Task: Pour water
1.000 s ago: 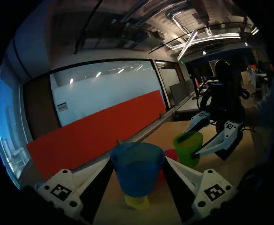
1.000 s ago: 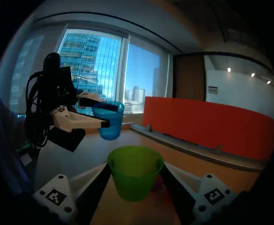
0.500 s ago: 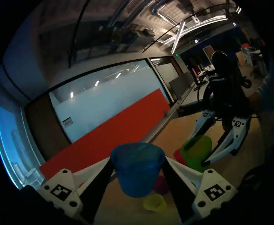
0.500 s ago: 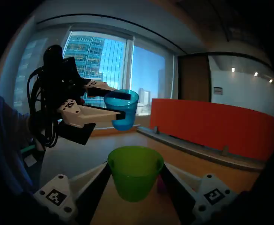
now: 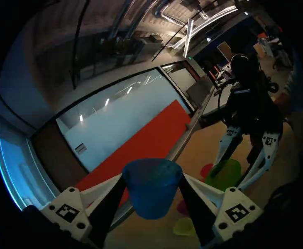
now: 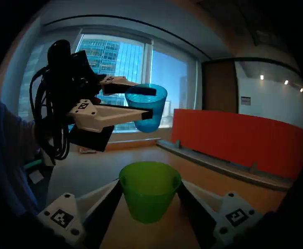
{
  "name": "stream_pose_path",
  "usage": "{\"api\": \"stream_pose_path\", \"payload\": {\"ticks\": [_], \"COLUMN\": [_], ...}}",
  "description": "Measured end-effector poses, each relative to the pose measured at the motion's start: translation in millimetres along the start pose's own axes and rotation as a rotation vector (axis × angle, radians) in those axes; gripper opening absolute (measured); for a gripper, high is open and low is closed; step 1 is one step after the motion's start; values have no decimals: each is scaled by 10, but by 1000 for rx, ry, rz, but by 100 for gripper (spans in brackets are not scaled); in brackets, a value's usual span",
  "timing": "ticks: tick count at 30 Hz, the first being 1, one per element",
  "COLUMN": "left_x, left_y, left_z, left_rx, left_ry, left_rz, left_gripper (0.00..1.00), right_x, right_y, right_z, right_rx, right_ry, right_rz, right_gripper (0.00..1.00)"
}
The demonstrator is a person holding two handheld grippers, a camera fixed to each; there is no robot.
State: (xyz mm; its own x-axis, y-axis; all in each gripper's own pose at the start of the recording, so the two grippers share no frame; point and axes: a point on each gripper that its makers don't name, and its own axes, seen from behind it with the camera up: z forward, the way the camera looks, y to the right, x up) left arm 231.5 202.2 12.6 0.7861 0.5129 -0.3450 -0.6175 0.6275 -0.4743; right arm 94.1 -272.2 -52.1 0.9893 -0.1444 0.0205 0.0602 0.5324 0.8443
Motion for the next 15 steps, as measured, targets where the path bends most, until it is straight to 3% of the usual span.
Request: {"api": "stream_pose_path", "payload": {"ticks": [15], "left_x": [236], "left_y": [-43], "left_z": [-10], "left_rx": [26], "left_ry": [31], "left_rz": [148], "left_gripper": [86], "right_x": [11], "right_y": [-120], "right_z": [93], "right_rx": [29], "right_ry": [-2], "right_rz": [-6], "right_gripper": [91]}}
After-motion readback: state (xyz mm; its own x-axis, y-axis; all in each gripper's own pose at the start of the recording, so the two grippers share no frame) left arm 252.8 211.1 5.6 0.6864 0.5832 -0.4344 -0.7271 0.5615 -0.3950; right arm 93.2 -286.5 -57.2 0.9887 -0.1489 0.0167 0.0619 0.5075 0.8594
